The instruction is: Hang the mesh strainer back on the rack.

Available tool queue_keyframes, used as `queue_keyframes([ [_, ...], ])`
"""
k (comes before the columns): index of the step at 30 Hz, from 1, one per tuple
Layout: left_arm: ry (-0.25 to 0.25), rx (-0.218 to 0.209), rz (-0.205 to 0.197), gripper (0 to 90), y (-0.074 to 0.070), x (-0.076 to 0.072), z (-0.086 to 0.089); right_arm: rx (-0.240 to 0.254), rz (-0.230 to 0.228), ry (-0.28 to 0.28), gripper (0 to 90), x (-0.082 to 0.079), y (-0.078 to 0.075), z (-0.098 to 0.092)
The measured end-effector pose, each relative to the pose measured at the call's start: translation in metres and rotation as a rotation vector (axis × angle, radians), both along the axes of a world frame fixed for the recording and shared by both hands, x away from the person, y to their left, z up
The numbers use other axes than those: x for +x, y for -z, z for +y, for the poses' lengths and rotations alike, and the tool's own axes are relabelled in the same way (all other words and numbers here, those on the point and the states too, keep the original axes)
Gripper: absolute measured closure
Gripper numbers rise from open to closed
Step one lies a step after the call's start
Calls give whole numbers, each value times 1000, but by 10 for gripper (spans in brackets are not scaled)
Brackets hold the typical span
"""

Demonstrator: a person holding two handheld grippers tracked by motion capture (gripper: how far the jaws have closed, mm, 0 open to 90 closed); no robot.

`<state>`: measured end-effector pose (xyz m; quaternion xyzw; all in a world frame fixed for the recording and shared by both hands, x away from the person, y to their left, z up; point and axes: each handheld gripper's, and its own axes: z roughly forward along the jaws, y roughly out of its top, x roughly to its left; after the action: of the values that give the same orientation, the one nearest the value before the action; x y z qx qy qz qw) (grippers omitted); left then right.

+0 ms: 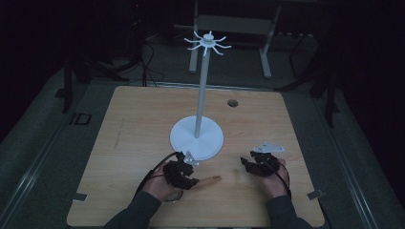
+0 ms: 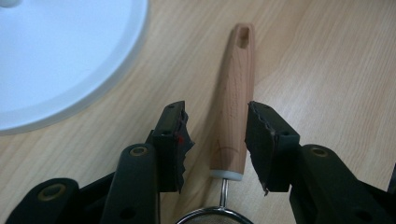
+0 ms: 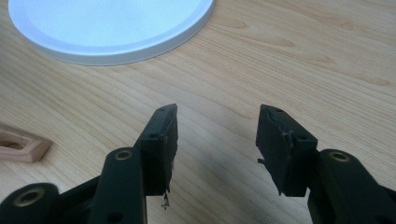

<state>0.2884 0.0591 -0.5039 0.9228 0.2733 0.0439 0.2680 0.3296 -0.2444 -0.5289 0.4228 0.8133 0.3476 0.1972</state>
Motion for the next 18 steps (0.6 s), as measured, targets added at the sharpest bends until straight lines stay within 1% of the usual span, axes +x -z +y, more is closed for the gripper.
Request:
queue_keyframes([
  [1,0,0,0,585,0,0,0,0,0,0,482,0,0,0],
  [2,14,23,22,585,3,1,-4,0,0,-1,482,0,0,0],
  [3,18,27,30,585,4,1,-7,0,0,-1,482,0,0,0],
  [6,45,70,54,585,8,2,-11,1,-1,1,482,0,0,-1],
  [10,69,114,85,585,14,4,-16,5,0,6,481,0,0,-1],
  [18,80,176,124,622,21,6,-19,3,3,1,480,0,2,0],
])
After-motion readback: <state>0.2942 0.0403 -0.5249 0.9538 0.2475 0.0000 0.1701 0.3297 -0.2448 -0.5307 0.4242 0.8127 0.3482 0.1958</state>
